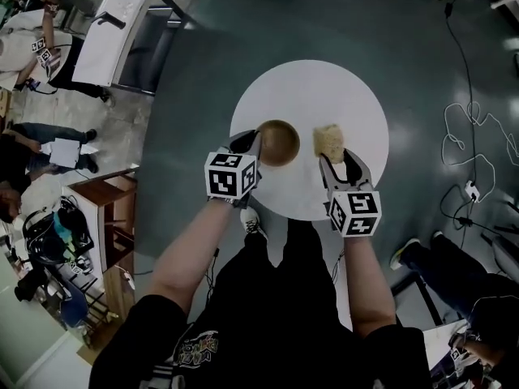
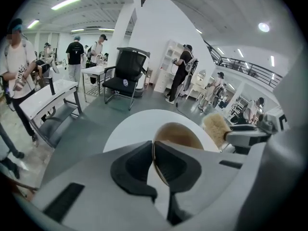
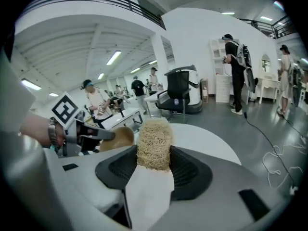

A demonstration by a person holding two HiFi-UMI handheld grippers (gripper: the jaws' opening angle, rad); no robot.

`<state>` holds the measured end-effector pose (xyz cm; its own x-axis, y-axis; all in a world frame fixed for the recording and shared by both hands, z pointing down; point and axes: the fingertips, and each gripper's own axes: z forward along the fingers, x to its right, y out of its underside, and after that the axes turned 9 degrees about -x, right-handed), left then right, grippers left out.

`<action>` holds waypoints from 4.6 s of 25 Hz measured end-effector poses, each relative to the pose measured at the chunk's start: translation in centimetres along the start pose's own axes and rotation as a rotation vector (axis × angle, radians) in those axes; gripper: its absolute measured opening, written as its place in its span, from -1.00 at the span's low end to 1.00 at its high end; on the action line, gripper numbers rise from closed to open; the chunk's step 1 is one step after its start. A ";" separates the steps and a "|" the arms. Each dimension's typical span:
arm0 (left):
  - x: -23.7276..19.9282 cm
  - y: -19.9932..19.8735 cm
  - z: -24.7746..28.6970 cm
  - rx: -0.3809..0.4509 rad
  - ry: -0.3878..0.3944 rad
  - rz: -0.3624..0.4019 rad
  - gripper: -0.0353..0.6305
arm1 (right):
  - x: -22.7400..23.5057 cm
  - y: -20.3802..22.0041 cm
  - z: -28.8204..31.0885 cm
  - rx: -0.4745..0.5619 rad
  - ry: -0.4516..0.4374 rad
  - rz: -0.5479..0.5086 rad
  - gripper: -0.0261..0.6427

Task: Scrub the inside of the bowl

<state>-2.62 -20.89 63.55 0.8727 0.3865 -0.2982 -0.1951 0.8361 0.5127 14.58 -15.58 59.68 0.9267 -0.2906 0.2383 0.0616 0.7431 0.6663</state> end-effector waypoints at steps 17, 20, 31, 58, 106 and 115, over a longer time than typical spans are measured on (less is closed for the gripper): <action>1.3 0.4 -10.6 0.087 -0.101 0.309 -0.83 | -17.1 -1.6 -2.3 -0.154 0.015 -1.020 -0.28; 1.5 0.9 -12.3 0.098 -0.143 0.438 -0.83 | -18.6 -1.1 -2.4 -0.178 0.047 -1.135 -0.28; 1.7 0.9 -16.5 0.172 -0.215 0.691 -0.83 | -21.3 -1.0 -2.3 -0.214 0.120 -1.093 -0.28; 1.1 -0.2 -19.4 0.299 -0.213 0.505 -0.83 | -25.5 -0.1 -4.3 -0.185 -0.027 -0.524 -0.28; 2.7 0.7 -21.7 0.335 -0.141 0.458 -0.83 | -23.4 1.0 -9.0 -0.138 0.033 -0.575 -0.28; 2.8 1.9 -21.0 0.271 0.041 0.500 -0.83 | -17.8 -4.1 -12.6 0.085 0.097 -0.502 -0.28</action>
<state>-9.98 -10.04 46.77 0.6842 0.7293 0.0057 -0.4536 0.4194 0.7863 2.53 -5.88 43.83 0.8212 -0.5382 -0.1896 0.4809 0.4739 0.7377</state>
